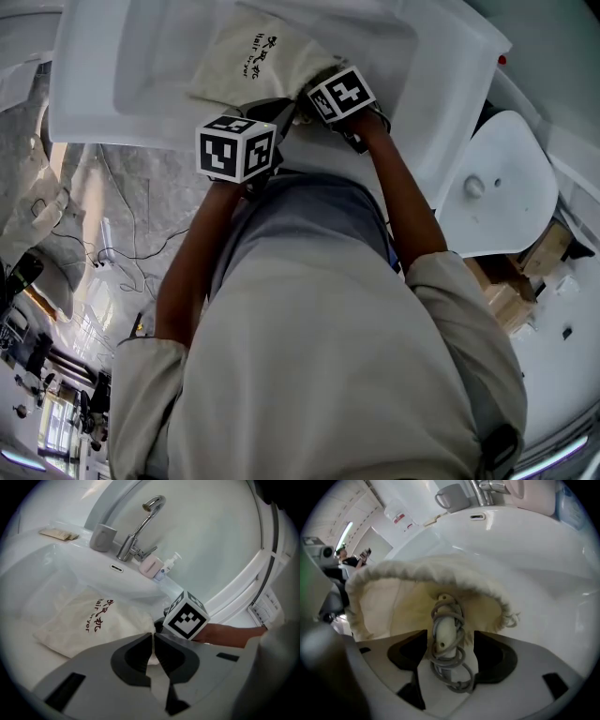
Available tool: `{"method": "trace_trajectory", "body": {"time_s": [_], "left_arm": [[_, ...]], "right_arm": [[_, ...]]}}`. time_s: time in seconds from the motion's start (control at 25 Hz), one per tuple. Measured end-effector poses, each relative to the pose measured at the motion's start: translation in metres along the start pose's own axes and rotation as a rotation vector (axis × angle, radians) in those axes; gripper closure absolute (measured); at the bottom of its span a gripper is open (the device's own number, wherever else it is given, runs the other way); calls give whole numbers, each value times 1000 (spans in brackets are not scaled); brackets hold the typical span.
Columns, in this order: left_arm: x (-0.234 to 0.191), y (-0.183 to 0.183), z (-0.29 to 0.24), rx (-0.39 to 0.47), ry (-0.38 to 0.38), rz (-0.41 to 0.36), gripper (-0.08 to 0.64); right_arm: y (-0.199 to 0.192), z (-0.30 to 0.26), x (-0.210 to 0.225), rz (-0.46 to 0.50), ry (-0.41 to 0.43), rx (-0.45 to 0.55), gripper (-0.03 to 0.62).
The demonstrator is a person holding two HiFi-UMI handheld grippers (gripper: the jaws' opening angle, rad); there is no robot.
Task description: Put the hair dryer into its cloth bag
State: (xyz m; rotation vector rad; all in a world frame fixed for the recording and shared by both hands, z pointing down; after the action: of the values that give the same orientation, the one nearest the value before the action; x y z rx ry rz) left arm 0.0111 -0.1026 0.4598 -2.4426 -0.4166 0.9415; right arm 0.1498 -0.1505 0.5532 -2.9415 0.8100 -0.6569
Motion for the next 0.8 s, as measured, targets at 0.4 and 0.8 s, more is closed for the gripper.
{"method": "trace_trajectory", "body": {"time_s": [0.4,0.8], "left_arm": [[2,-3,-2,-2,2,1,535],[3,-5,-5,-18,-11,8,535]], "right_arm": [[-2,-3,-3,-5,9,13,431],[15,-14,-10,-21,41,65,433]]}}
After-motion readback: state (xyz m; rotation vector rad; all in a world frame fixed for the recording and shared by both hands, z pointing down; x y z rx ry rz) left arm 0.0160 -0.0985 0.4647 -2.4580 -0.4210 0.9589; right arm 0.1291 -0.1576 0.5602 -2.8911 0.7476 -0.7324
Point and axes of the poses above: the fingertips, and each gripper's own axes: z backward along the fingers, x to its right, y out of its top, the point moved 9 cm from there along z, backward along the fingers, and after that the axes turned 7 degrees about -z, right-handed, at the moved point
